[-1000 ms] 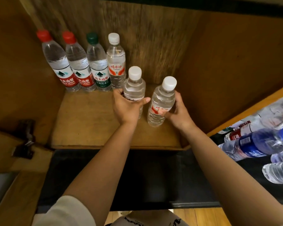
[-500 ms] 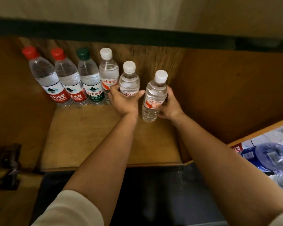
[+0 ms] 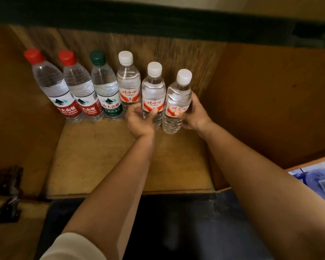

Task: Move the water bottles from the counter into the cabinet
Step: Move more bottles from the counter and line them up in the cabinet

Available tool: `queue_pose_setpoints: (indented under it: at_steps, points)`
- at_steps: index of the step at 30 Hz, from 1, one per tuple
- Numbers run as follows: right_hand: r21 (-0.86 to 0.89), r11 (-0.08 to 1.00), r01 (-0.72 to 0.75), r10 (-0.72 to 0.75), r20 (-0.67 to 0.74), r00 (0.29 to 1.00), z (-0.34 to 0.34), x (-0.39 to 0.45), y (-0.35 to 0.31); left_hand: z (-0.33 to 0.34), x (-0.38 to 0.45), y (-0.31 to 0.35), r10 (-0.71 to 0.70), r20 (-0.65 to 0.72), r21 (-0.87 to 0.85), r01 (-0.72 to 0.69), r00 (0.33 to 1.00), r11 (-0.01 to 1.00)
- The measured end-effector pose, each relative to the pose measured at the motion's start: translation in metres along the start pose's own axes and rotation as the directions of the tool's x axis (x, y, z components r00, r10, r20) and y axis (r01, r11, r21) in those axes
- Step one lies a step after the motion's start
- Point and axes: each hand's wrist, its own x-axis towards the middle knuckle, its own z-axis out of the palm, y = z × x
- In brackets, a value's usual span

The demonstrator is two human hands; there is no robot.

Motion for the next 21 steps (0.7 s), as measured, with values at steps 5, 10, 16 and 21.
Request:
queue_pose_setpoints:
  at_steps: [5,10,16,21]
  points:
    - [0.039,0.998,-0.039,0.041,-0.059,0.997,0.002,-0.008,0.008,-0.012,-0.005,0.006,-0.632,0.315,-0.366,0.705,0.708,0.607]
    - [0.201,0.980,0.006,0.013,-0.092,0.996,0.012,-0.012,0.002,-0.013,0.005,0.017,-0.637,0.468,-0.563,0.762,0.613,0.320]
    - [0.241,0.970,0.033,-0.013,-0.083,0.996,0.015,-0.002,0.000,-0.008,0.015,0.023,-0.643,0.457,-0.532,0.768,0.615,0.357]
    - [0.237,0.970,0.049,-0.031,-0.076,0.997,0.019,0.007,-0.001,-0.001,0.019,0.028,-0.628,0.416,-0.442,0.750,0.658,0.492]
